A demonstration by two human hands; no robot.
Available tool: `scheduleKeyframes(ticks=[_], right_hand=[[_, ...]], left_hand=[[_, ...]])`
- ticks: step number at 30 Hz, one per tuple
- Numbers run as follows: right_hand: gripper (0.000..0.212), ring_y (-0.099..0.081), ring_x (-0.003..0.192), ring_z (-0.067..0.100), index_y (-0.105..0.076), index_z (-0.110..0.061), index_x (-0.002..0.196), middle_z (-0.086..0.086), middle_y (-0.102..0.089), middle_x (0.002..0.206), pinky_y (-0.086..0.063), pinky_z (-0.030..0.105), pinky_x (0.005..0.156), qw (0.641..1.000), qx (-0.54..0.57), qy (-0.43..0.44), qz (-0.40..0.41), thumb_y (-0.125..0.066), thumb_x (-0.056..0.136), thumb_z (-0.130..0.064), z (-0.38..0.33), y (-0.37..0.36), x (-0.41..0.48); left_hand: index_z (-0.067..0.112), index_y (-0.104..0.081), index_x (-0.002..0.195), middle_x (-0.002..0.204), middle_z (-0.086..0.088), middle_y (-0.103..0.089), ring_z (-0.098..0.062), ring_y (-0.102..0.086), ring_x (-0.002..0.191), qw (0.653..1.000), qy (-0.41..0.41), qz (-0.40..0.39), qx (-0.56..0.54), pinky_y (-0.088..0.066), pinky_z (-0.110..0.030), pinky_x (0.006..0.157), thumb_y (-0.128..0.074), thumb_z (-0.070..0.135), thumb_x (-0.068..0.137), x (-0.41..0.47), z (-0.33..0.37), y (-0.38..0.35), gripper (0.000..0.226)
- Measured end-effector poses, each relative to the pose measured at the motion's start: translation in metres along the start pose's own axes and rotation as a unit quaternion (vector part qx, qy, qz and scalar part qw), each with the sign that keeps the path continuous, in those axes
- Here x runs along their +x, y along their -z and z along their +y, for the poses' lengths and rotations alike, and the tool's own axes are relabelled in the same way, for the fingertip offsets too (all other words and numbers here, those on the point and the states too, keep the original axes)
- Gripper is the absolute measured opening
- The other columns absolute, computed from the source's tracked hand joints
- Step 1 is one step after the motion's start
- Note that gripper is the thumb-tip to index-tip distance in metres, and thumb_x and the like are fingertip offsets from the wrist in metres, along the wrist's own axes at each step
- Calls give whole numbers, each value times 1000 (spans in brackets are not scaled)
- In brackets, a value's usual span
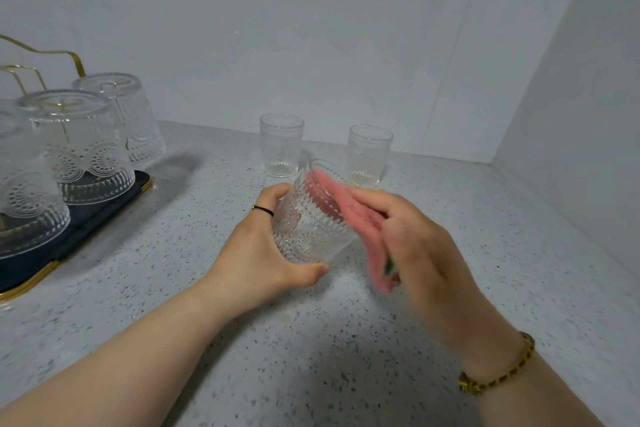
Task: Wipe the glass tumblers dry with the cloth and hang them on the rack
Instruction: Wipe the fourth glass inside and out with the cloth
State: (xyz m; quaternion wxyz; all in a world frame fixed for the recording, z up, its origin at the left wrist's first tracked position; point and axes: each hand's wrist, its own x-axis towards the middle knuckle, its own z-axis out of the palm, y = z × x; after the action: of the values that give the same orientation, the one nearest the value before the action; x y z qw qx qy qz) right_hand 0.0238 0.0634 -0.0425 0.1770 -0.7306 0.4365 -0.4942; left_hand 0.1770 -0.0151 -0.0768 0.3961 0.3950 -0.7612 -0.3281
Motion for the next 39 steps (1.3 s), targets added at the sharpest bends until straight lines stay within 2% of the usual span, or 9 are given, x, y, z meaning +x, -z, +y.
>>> scheduleKeyframes(ticks=[6,10,18,25,29,32,34,36,39], right_hand=[[26,-62,84,-8,-64,-34,89,-29,-67,83,-45,5,70,997,60,-41,-18,-57,74,-14,3,17,8],[24,-58,86,-5,-57,-43,94,-24,-65,85,-42,4,72,998,-35,-41,-24,-60,72,-34,9,8,7],[27,-38,89,-6,-51,-39,71,-16,-52,66,-27,1,72,984,-169,-40,-46,-38,66,-62,16,6,3],[34,-43,66,6,-53,-21,63,-10,-44,53,-32,6,68,984,-173,11,-40,-45,70,-54,13,2,4],[40,-47,55,15,-57,-11,66,1,-51,55,-34,14,46,990,-144,0,10,-45,74,-48,13,0,2],[28,-47,50,9,-52,-21,61,-4,-45,49,-33,11,42,993,-103,-16,50,-46,73,-46,12,0,2],[26,-47,48,6,-52,-22,60,-1,-46,49,-32,9,41,995,-70,-24,69,-48,73,-45,11,-2,1],[26,-46,47,5,-50,-23,59,-4,-44,48,-32,8,41,994,-80,-14,79,-48,73,-44,9,-3,1],[20,-47,47,2,-50,-29,60,-6,-50,55,-33,6,43,995,-64,-30,65,-50,72,-46,8,-2,2]], left_hand=[[45,-34,105,95,20,-56,6,-57,88,1000,-12,-24,8,-44,-5,69,-87,19,49,0,0,1,81],[46,-34,101,89,22,-56,17,-53,84,999,-18,-27,6,-41,0,66,-85,19,50,-3,3,-1,77],[43,-29,117,96,23,-51,-1,-56,84,998,-19,-5,54,-43,-15,71,-71,35,40,-6,4,-5,88],[57,-30,97,90,22,-55,6,-56,86,998,-31,-25,53,-48,-16,68,-78,33,42,-9,7,-9,77],[46,-40,102,88,19,-62,9,-61,81,996,1,-67,-67,-47,-7,64,-82,29,39,-9,11,-12,78],[41,-49,106,104,12,-65,2,-66,86,962,77,-124,-230,-49,-12,70,-84,45,27,-2,3,-8,87],[28,-61,110,109,-5,-68,-15,-68,90,883,136,-229,-387,-55,-26,72,-81,63,30,1,-2,-3,90],[18,-73,94,90,-13,-72,-23,-70,72,829,193,-286,-439,-58,-31,61,-65,74,42,0,-1,1,77],[14,-74,79,66,-14,-65,-21,-62,47,836,209,-250,-441,-55,-27,45,-59,70,49,0,2,-2,65]])
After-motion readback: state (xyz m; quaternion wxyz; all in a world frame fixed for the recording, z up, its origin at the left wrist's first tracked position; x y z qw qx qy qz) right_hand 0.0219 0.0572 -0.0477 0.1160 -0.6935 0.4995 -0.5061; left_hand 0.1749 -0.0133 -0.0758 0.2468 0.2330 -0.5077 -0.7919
